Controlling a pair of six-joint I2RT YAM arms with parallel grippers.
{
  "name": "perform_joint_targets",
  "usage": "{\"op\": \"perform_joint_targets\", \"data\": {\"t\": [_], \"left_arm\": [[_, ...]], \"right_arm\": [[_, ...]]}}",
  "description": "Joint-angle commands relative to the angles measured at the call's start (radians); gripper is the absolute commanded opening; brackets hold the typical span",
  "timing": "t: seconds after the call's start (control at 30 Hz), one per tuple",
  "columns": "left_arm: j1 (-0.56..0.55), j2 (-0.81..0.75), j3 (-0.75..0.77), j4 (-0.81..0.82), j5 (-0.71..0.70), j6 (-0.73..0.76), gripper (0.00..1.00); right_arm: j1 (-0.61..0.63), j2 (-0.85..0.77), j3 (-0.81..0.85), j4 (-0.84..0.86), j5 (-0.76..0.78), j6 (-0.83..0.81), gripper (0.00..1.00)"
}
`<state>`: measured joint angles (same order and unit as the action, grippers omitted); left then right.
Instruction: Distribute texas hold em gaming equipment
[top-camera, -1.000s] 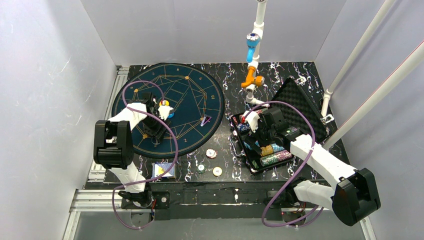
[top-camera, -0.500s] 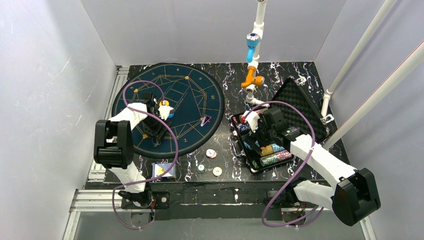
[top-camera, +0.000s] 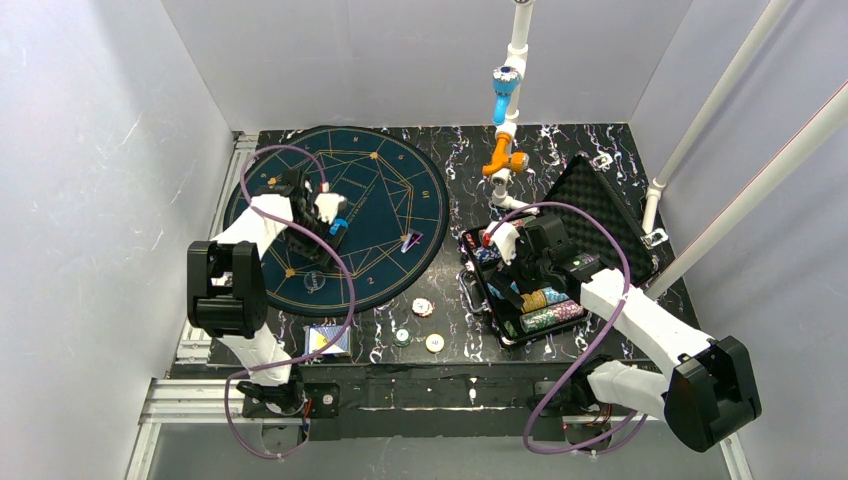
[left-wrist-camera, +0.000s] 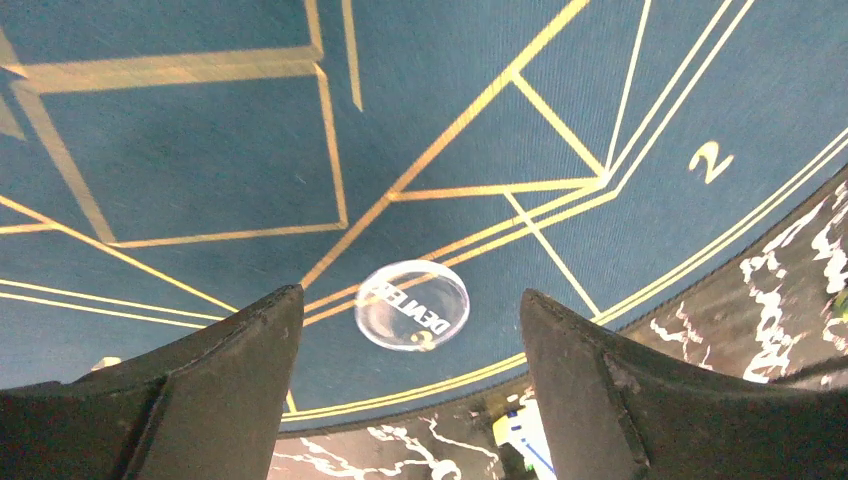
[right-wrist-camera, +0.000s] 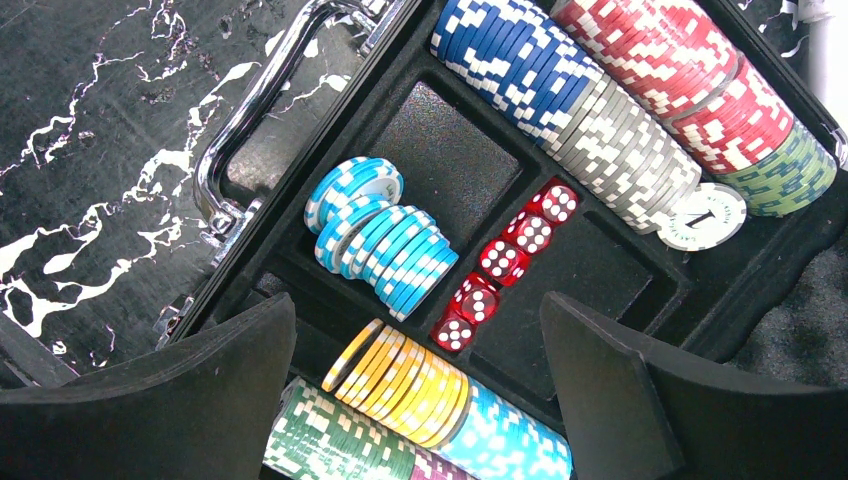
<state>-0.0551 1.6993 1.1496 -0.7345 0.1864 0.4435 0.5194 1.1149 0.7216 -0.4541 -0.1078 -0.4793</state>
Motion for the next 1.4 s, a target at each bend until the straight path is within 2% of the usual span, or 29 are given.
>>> {"op": "perform_joint_targets", "data": {"t": [0.0,0.17,0.4,0.93,1.37], "left_arm": [[0.002,0.011,0.154,-0.025,0.041,-0.054,0.79],[0.002,0.129,0.291,-0.025,0.040,-0.098,0.78],[0.000,0.258,0.406,-0.008,0.060,-0.172,0.76],[-0.078,0.351,0.424,0.041,-0.045,-0.163,0.71],[-0.096,0.423,0.492,0.035,-0.076,-0.167,0.66]], "right_arm": [[0.008,-0.003,0.019,0.006,0.000,-0.014,1.00],[0.007,-0.004,0.018,0.007,0.007,-0.014,1.00],[0.007,-0.002,0.017,0.007,0.009,-0.015,1.00],[0.009,0.010,0.021,0.004,0.011,-0.016,1.00],[0.010,0.014,0.021,0.003,0.013,-0.016,1.00]]}}
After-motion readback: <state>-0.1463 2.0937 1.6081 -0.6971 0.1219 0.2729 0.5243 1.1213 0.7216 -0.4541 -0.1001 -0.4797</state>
